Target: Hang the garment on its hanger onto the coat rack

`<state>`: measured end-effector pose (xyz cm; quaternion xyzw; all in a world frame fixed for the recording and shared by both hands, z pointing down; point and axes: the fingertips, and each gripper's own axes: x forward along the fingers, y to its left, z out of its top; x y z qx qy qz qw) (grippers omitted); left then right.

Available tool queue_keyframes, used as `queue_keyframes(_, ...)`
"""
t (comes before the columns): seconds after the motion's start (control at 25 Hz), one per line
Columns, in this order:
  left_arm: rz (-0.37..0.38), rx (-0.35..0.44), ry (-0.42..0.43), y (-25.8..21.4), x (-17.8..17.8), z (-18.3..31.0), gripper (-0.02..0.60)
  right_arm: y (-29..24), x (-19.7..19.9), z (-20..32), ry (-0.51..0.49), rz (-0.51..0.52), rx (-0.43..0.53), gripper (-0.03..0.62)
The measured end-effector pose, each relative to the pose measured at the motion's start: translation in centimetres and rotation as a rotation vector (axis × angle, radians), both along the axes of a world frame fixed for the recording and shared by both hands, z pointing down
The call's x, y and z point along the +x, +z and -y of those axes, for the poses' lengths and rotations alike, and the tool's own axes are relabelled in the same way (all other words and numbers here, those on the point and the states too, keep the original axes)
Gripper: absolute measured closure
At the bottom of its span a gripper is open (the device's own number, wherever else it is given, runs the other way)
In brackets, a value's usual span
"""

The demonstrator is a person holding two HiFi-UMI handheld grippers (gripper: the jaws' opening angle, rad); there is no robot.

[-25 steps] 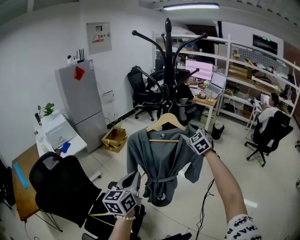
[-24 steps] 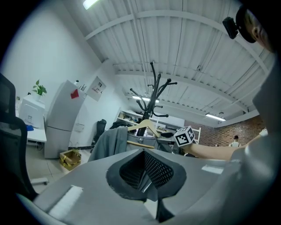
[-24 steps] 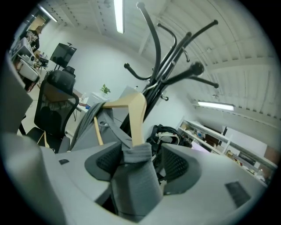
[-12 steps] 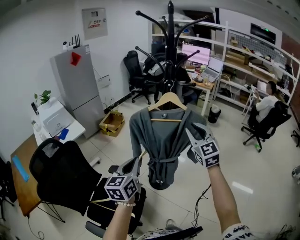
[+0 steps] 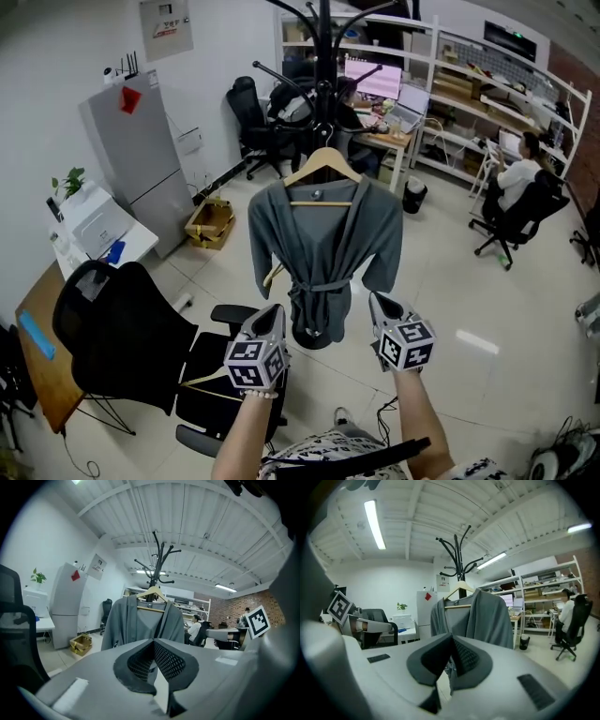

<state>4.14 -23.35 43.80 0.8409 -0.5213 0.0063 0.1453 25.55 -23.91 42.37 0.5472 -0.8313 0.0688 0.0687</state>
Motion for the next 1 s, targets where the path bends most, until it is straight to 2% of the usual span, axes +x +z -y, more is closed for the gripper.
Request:
queue_keyframes(0.16, -0.017, -0.021, 0.021, 0.8, 1.1, -0.4, 0.594, 0.7, 0.3, -1.8, 0.048, 0.002, -0.02, 0.589)
queue_keyframes(0.48, -0.037, -0.023, 0.072, 0.6, 3.3, -1.5, 0.594, 2.1, -0.3, -3.4, 0.053, -0.017, -0.054, 0.589)
queue_keyframes(1.0, -0.058, -0.012, 0.087, -0.2, 3.7, -1.4, 0.594, 1.8, 0.1, -3.3, 0.069, -0.024, -0.042, 0.589)
